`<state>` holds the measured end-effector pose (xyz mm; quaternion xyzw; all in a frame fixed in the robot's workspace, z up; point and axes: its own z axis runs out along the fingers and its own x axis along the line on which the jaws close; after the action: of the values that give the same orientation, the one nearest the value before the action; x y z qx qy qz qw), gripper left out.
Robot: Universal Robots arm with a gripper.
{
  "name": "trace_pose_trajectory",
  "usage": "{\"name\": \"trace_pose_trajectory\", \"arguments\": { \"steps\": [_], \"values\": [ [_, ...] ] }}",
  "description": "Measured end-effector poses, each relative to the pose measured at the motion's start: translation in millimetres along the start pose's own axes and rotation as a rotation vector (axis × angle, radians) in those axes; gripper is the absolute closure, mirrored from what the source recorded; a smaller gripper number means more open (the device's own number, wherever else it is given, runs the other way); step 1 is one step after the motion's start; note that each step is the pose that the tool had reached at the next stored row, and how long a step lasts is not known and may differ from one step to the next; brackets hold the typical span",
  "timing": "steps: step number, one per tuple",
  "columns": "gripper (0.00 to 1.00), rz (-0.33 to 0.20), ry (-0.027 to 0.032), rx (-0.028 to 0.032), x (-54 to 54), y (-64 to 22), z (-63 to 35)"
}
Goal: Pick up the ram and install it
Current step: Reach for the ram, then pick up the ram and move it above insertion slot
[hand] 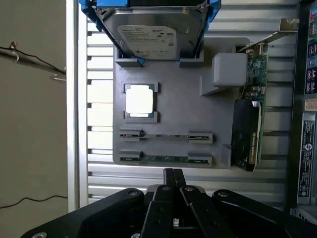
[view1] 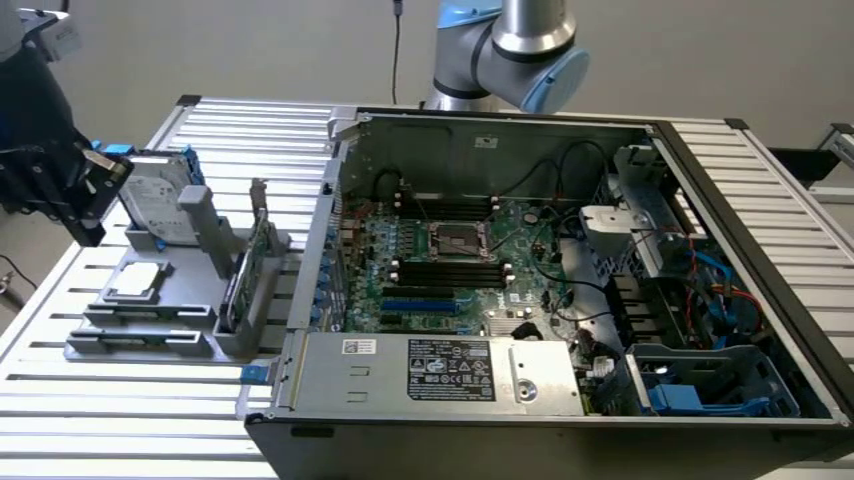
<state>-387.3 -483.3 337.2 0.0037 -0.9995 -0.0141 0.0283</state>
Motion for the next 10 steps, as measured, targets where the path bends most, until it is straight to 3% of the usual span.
{"name": "trace_pose_trajectory", "arguments": {
  "steps": [10],
  "values": [
    [0.89,-0.001,-0.0009,0.0001,2.5,0.1,0.3]
  ]
}}
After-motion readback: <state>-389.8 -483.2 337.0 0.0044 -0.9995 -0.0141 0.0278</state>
